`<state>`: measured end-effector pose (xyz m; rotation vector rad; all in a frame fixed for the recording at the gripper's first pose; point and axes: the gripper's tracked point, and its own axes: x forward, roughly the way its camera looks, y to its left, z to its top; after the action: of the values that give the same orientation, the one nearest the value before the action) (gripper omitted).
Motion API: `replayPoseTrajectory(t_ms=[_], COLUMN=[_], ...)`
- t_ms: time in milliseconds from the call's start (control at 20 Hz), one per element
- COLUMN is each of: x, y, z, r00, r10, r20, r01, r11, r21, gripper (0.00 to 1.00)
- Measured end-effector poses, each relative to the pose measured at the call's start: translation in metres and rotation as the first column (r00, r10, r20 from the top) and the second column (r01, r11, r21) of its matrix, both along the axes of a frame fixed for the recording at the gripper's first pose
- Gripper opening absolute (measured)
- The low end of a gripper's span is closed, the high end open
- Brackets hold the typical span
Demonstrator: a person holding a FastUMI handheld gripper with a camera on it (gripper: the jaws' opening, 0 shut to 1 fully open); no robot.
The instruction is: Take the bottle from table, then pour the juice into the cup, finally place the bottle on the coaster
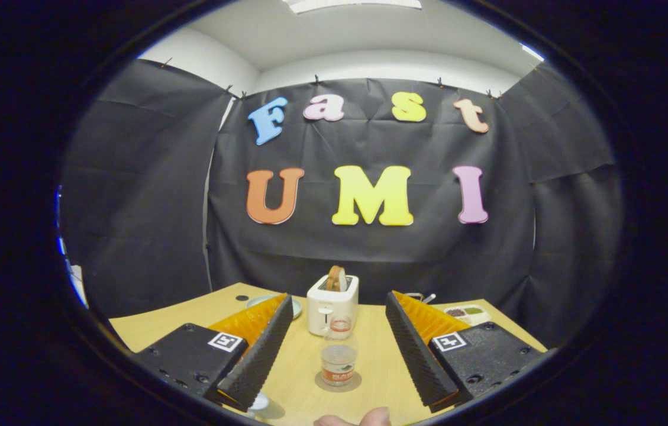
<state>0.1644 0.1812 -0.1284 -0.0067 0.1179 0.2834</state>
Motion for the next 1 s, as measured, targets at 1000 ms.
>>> replayPoseTrajectory(t_ms=[1000], x=[-0.158], y=[-0.063], z=[0.055], r00=[0.966], r10=[-0.245], r20=[0.079], r01=[0.248], r11=[0.968], r21=[-0.036], gripper=[1.0])
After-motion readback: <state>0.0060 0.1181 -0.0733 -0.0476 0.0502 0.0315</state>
